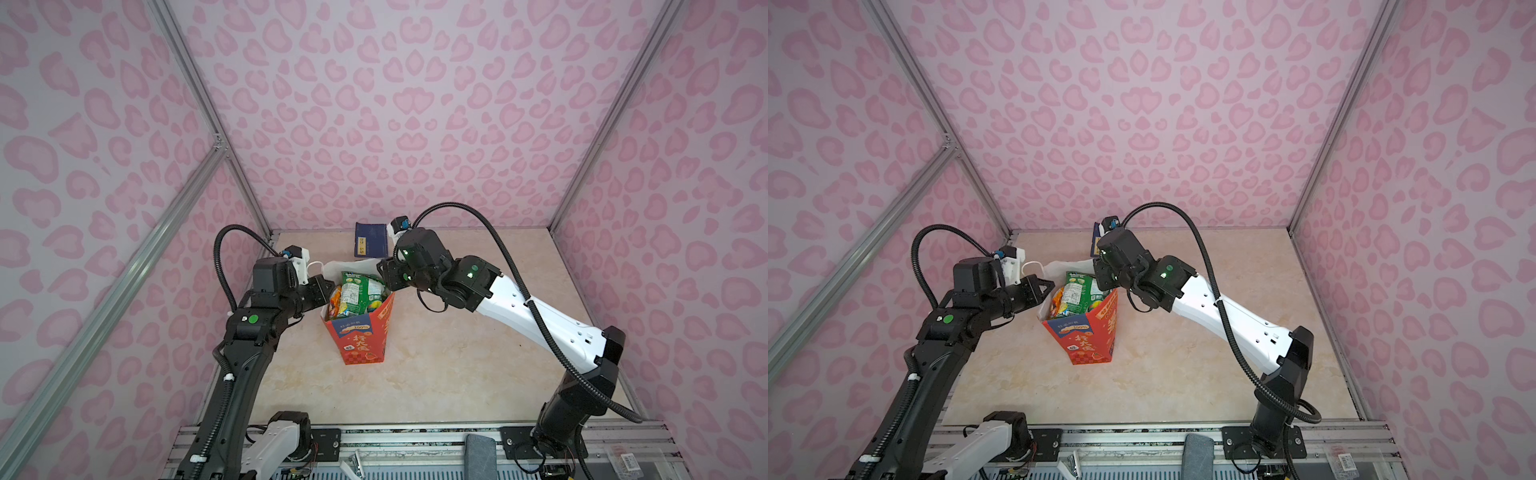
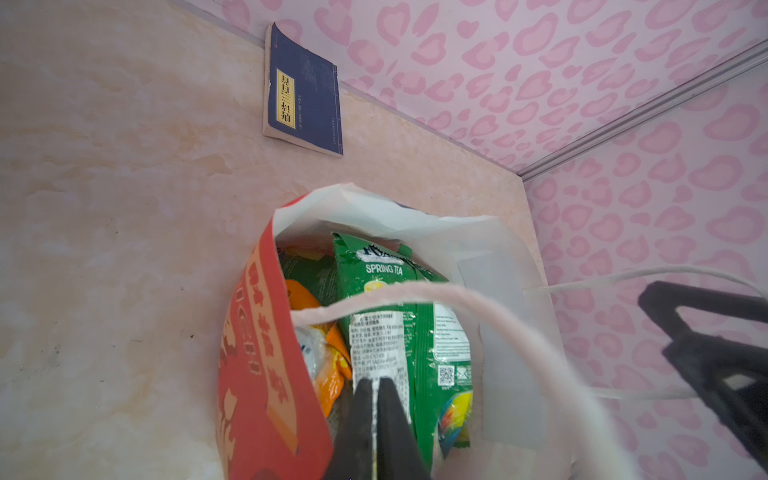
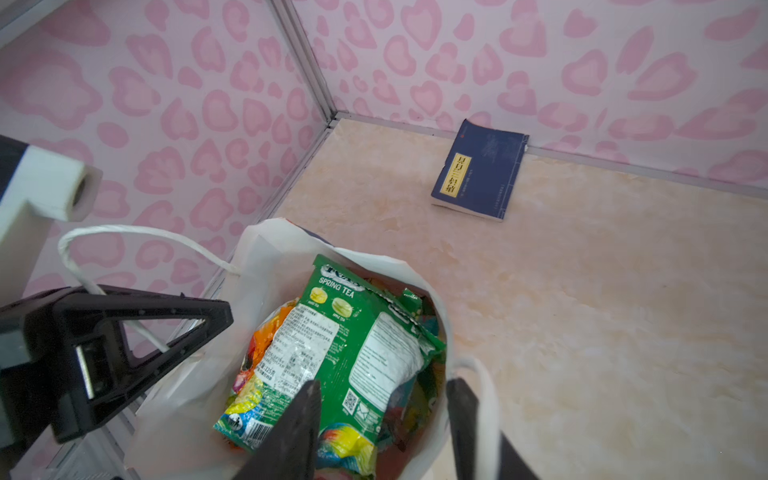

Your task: Place the snacks into the paper bag

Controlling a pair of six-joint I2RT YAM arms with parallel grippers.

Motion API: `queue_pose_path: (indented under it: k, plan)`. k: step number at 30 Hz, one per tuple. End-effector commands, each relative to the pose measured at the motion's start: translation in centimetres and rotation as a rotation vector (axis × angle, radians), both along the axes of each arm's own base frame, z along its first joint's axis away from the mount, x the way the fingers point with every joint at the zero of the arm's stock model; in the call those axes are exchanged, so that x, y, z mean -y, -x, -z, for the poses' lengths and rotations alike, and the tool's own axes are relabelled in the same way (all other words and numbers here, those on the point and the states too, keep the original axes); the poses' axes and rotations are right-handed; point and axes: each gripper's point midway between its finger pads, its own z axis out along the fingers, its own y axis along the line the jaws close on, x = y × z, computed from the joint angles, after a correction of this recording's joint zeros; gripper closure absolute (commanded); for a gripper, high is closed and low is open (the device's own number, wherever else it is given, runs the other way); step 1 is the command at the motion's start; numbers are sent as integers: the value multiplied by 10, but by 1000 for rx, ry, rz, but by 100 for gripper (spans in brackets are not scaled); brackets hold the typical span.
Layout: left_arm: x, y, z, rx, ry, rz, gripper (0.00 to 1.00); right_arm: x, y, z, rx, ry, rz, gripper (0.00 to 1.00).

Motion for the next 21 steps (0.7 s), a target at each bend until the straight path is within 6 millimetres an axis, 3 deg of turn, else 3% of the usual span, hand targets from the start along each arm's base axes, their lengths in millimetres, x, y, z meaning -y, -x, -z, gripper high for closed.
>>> queue_pose_path:
  k: [1, 3, 4, 10, 17, 21]
  plan:
    - [0, -2, -4, 28, -3, 3, 90, -15, 2, -4, -21, -57, -44, 74]
    - [0, -3, -4, 25, -5, 1, 90, -11, 2, -8, -16, -67, -44, 96]
    - [0, -3, -3, 21, -3, 1, 90, -8, 2, -11, -12, -77, -45, 100]
    - [14, -3, -13, 28, 64, 38, 90, 12, 10, -28, -25, -174, -101, 100]
    - [59, 0, -54, 89, 143, 128, 90, 64, 13, -52, 25, -221, -51, 100]
    - [91, -5, -61, 87, 142, 184, 90, 94, 15, -58, 43, -241, -8, 100]
